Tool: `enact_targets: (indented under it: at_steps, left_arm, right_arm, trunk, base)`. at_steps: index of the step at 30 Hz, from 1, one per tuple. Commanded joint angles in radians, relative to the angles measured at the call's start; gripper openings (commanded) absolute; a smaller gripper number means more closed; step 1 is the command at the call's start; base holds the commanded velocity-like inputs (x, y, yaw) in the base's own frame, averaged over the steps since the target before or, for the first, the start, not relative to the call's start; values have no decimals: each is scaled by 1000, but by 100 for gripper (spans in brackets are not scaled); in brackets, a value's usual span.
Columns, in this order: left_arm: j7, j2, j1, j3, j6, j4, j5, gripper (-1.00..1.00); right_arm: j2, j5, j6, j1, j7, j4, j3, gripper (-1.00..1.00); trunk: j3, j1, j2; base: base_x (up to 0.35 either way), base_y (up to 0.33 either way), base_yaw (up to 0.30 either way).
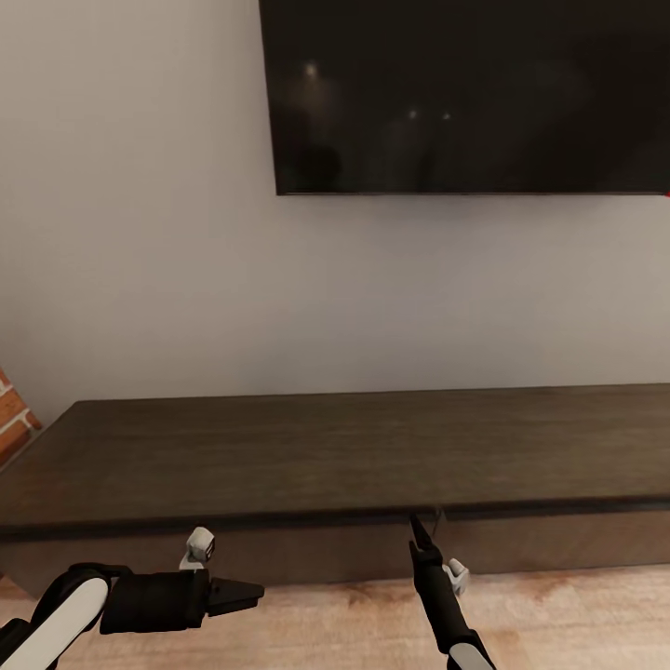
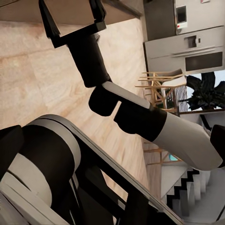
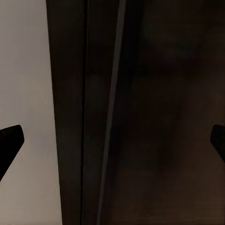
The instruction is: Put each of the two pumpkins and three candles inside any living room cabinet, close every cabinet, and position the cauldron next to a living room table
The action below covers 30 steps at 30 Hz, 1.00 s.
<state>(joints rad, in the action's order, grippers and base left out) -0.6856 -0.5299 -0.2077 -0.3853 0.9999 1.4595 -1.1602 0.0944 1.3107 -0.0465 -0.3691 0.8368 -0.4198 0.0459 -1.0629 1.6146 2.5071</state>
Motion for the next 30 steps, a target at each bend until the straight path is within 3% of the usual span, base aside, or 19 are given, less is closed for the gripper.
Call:
enact_targets:
  at_steps: [1, 30]
  left_arm:
    - [-2, 0, -1, -1, 3, 0, -1, 100]
    - [-3, 1, -1, -1, 3, 1, -1, 100]
  right_arm:
    - [1, -1, -1, -1, 4, 1, 3, 100]
    - [1, -1, -1, -1, 4, 1, 3, 100]
  trunk:
    - [-1, 0, 0]
    - [-1, 0, 0]
  base:
    - [62, 0, 0]
    - [38, 0, 0]
